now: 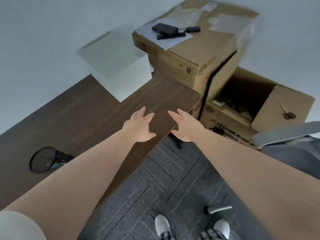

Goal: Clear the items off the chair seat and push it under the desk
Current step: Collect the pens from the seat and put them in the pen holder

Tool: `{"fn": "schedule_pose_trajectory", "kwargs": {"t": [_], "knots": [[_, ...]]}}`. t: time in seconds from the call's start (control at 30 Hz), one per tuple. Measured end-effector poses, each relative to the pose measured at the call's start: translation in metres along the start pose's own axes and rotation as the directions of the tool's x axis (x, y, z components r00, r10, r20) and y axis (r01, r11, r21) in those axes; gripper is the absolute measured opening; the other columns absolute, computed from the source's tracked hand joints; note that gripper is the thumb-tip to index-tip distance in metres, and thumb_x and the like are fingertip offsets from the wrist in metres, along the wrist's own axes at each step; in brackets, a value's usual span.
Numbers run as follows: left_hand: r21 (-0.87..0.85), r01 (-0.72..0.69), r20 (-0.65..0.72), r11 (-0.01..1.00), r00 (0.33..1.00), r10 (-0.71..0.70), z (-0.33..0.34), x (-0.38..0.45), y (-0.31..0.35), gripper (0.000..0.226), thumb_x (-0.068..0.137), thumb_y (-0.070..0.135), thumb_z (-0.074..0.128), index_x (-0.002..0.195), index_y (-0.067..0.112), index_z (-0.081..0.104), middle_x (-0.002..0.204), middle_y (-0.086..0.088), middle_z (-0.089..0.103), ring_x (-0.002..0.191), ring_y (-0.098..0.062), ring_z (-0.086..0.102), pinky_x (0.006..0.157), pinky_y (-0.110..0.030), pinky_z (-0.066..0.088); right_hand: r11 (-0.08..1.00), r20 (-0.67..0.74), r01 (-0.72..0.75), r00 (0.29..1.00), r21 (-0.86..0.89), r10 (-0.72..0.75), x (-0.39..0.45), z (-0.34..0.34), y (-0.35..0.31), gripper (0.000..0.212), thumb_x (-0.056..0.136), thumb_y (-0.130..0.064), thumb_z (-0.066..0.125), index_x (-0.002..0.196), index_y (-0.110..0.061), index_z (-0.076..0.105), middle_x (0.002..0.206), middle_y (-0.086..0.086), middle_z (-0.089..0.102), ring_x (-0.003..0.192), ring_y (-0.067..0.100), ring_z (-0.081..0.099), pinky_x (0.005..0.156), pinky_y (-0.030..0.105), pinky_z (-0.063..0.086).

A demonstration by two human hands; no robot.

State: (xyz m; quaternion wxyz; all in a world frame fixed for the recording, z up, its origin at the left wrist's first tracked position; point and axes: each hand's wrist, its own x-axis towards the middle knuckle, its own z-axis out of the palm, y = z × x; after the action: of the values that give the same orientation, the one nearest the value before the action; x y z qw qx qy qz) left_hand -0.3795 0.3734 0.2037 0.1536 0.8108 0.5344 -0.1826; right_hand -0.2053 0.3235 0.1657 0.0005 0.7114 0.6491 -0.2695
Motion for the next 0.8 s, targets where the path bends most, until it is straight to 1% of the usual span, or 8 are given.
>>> {"fn": "schedule_pose_trajectory", "kwargs": {"t": [0.13,0.23,0.33,0.47,0.57,0.63,0.7,0.8], "knots": [[0.113,-0.187,0.06,0.976,0.982,0.181,0.012,0.025,0.094,0.08,0.086,0.046,0.059,0.149,0.032,0.012,0.161,-0.001,-0.006,0.148,-0.028,0.001,0.112,-0.053,0.028,0.986,-0.055,-0.166,0.985,0.003,0.166,-0.046,0.002,0.099,0.076,0.094,-0.036,0.053,0.15,-0.036,0.002,0.162,0.006,0.002,0.149,0.027,0.003,0.118,0.052,0.017],[0.194,-0.337,0.097,0.921,0.941,0.324,0.026,0.034,0.164,0.08,0.087,0.048,0.057,0.15,0.031,0.01,0.161,-0.003,-0.006,0.148,-0.028,0.001,0.113,-0.051,0.027,0.963,-0.112,-0.27,0.956,0.015,0.27,-0.088,0.003,0.162,0.074,0.094,-0.037,0.052,0.15,-0.036,0.003,0.162,0.006,0.003,0.149,0.027,0.002,0.118,0.053,0.015],[0.273,-0.502,0.111,0.821,0.864,0.491,0.038,0.036,0.235,0.079,0.089,0.046,0.055,0.15,0.03,0.008,0.161,-0.004,-0.007,0.148,-0.028,0.001,0.115,-0.05,0.026,0.938,-0.145,-0.345,0.927,0.036,0.347,-0.135,0.004,0.22,0.076,0.094,-0.033,0.051,0.15,-0.038,0.0,0.162,0.006,0.001,0.149,0.028,0.002,0.118,0.051,0.015],[0.338,-0.688,0.198,0.642,0.719,0.666,0.06,0.031,0.325,0.076,0.09,0.046,0.052,0.15,0.03,0.008,0.161,-0.005,-0.008,0.149,-0.026,-0.002,0.119,-0.049,0.019,0.891,-0.159,-0.448,0.877,0.073,0.454,-0.203,0.017,0.285,0.076,0.094,-0.028,0.049,0.15,-0.04,-0.002,0.162,0.002,-0.004,0.149,0.023,-0.001,0.12,0.045,0.01],[0.362,-0.776,0.266,0.517,0.618,0.74,0.079,0.021,0.383,0.075,0.09,0.045,0.051,0.149,0.03,0.008,0.161,-0.006,-0.007,0.149,-0.027,-0.002,0.119,-0.048,0.017,0.817,-0.088,-0.566,0.813,0.109,0.575,-0.249,0.034,0.323,0.077,0.094,-0.032,0.049,0.15,-0.039,-0.004,0.162,0.001,-0.006,0.149,0.021,-0.003,0.12,0.044,0.008],[0.36,-0.809,0.308,0.464,0.572,0.76,0.093,0.017,0.415,0.075,0.091,0.045,0.051,0.15,0.031,0.007,0.161,-0.004,-0.008,0.149,-0.026,-0.004,0.118,-0.048,0.016,0.759,-0.035,-0.635,0.764,0.142,0.645,-0.276,0.048,0.344,0.076,0.094,-0.032,0.049,0.15,-0.036,-0.002,0.162,0.003,-0.002,0.149,0.021,-0.002,0.12,0.043,0.009],[0.35,-0.829,0.346,0.436,0.547,0.762,0.112,0.016,0.439,0.075,0.09,0.045,0.051,0.15,0.031,0.008,0.161,-0.003,-0.007,0.148,-0.025,-0.004,0.118,-0.047,0.017,0.709,0.014,-0.683,0.722,0.174,0.692,-0.299,0.065,0.362,0.076,0.093,-0.033,0.051,0.151,-0.034,0.001,0.162,0.004,0.002,0.149,0.022,0.002,0.119,0.043,0.012],[0.344,-0.846,0.407,0.408,0.526,0.747,0.148,0.02,0.464,0.074,0.091,0.042,0.052,0.15,0.03,0.01,0.161,-0.004,-0.004,0.148,-0.026,-0.001,0.118,-0.047,0.017,0.652,0.101,-0.728,0.68,0.212,0.726,-0.322,0.099,0.381,0.075,0.092,-0.033,0.053,0.151,-0.031,0.008,0.16,0.005,0.011,0.148,0.023,0.01,0.118,0.04,0.016]]}}
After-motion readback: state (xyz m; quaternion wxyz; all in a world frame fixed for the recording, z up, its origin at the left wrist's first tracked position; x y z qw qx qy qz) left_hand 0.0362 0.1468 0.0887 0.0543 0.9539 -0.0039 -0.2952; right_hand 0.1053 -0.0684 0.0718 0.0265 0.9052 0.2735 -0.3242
